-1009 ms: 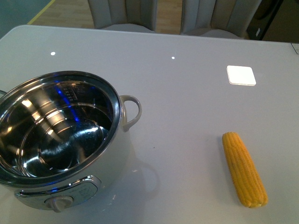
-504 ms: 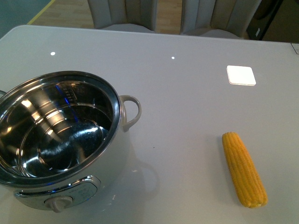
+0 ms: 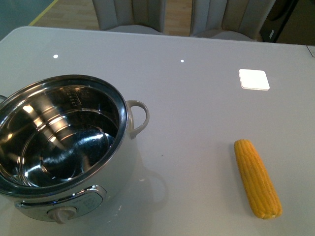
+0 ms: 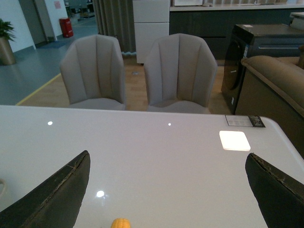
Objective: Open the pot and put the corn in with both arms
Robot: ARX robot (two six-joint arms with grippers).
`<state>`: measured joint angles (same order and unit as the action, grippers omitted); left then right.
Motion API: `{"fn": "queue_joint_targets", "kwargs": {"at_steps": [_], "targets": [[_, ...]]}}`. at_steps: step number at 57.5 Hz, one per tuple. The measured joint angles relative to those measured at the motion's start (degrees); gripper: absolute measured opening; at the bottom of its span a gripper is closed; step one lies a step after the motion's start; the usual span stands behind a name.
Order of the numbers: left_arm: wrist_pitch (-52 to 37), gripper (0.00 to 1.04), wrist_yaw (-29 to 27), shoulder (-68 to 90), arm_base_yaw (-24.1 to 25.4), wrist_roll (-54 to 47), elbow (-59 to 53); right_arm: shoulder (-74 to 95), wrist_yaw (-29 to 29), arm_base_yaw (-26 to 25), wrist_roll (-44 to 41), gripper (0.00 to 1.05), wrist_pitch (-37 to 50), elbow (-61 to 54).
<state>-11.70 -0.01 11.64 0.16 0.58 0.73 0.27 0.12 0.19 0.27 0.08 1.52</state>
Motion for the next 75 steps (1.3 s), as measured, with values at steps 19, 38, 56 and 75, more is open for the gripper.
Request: {"fn": "queue_joint_targets", "kwargs": {"at_steps": [19,38,56,75], "targets": [[11.5,0.04,0.0,-11.2,0.0,0.0,0.0,0.0,0.0,0.0,0.0,0.96,0.0,0.0],[11.6,0.52,0.1,-11.4,0.0,0.0,0.0,18.1,2.2,1.3,11.4,0.96,-27.3,10.6],[11.7,0.99,0.0,-11.3,0.0,-0.1,0.0,37.2,3.5,8.5,19.1,0.96,-23.6,11.2],[11.7,0.98,0.0,-11.4,0.0,-0.1,0.0,79.3,3.7,18.0,15.2,0.96,5.8,17.5]]}}
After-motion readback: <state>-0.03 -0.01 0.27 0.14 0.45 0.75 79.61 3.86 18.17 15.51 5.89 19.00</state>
